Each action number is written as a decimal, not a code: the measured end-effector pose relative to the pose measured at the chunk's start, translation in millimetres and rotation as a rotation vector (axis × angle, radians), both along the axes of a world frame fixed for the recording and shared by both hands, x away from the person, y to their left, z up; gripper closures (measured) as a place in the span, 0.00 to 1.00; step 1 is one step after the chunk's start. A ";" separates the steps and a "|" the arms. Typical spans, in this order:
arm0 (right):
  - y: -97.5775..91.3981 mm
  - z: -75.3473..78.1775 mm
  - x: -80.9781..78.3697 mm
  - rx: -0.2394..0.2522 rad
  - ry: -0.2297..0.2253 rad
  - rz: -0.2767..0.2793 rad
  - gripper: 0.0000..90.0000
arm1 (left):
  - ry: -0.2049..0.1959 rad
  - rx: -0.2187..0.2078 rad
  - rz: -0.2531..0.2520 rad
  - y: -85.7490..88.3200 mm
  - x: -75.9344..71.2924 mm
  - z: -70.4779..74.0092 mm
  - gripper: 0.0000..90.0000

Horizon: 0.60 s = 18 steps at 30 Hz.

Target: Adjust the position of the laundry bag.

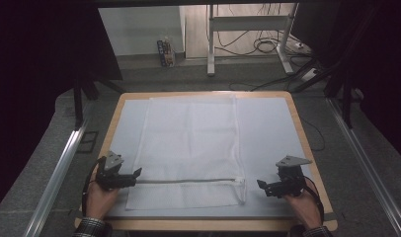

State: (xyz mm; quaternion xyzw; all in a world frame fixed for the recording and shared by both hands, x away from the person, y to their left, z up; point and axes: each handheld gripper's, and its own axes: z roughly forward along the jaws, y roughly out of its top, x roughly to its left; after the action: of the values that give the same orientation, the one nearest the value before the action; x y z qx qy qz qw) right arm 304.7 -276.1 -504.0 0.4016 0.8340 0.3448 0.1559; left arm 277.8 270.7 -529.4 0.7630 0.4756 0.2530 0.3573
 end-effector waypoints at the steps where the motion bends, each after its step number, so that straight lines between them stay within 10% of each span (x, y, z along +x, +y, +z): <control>1: 0.0 -0.6 0.5 -0.002 0.008 0.004 0.00 | -0.004 -0.017 0.001 2.3 0.0 0.4 0.09; 18: 2.7 -1.6 0.3 0.019 -0.007 0.019 0.00 | 0.032 -0.012 -0.005 -4.0 1.0 2.5 0.09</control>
State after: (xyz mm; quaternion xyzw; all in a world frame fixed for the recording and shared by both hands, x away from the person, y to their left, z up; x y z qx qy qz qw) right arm 305.0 -273.4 -505.5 0.3937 0.8340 0.3556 0.1518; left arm 278.9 266.7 -526.9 0.7659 0.4811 0.2370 0.3547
